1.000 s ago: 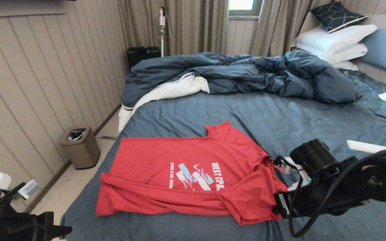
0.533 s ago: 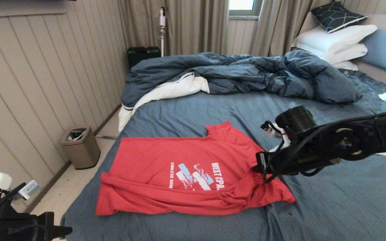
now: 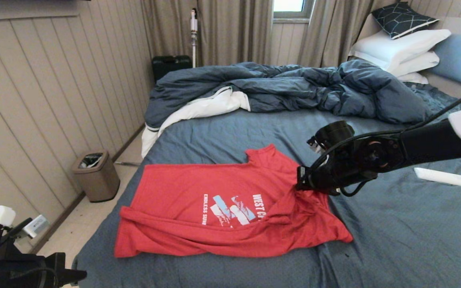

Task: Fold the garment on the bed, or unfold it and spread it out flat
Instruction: Fold the red T-shirt

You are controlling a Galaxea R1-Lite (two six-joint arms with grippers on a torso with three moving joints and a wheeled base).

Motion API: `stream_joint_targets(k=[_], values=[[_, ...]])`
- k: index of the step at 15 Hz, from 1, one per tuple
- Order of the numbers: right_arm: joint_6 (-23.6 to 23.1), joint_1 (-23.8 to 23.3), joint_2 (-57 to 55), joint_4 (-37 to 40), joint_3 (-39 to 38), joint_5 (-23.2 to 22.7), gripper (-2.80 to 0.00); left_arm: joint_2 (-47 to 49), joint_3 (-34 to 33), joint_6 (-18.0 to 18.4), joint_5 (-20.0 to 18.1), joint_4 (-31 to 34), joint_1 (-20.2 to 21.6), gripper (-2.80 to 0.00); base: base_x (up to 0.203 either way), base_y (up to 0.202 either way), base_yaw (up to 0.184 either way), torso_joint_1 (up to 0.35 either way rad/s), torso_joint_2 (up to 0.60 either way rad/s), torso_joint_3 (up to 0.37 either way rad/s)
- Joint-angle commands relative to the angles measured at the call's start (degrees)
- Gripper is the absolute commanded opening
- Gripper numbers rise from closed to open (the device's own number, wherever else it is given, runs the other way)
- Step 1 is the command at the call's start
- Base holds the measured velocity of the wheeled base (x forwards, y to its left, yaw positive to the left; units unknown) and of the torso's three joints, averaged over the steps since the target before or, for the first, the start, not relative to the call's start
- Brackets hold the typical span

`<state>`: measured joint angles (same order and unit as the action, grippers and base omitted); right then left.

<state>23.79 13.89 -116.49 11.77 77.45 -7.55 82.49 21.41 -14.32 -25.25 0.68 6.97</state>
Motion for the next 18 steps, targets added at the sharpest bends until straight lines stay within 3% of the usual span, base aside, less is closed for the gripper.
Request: stream_joint_targets(k=[1, 8, 15, 16, 18], values=[[1.3, -0.4, -2.5, 0.0, 1.6, 0.3, -2.8, 0.1, 0.0, -0.1, -0.2, -0.2, 0.1, -2.8, 0.0, 0.0, 0.0, 0.0, 0.0, 0.0], [6.1, -1.0, -6.2, 0.0, 8.9, 3.2, -2.8, 0.4, -0.3, -0.3, -0.2, -1.7, 0.1, -2.8, 0.0, 0.0, 0.0, 0.0, 0.0, 0.0], [6.4, -1.6, -6.8, 0.1, 8.7, 3.5, -2.8, 0.6, -0.4, -0.2, -0.2, -1.7, 0.1, -2.8, 0.0, 0.0, 0.0, 0.0, 0.0, 0.0], [6.0, -1.6, -6.7, 0.1, 8.2, 3.5, 0.0, 0.6, -0.4, -0.2, -0.2, -1.6, 0.1, -2.8, 0.0, 0.0, 0.0, 0.0, 0.0, 0.0], [5.9, -1.6, -6.4, 0.1, 8.1, 3.4, 0.0, 0.6, -0.4, -0.2, -0.2, -1.6, 0.1, -2.8, 0.0, 0.0, 0.0, 0.0, 0.0, 0.0]])
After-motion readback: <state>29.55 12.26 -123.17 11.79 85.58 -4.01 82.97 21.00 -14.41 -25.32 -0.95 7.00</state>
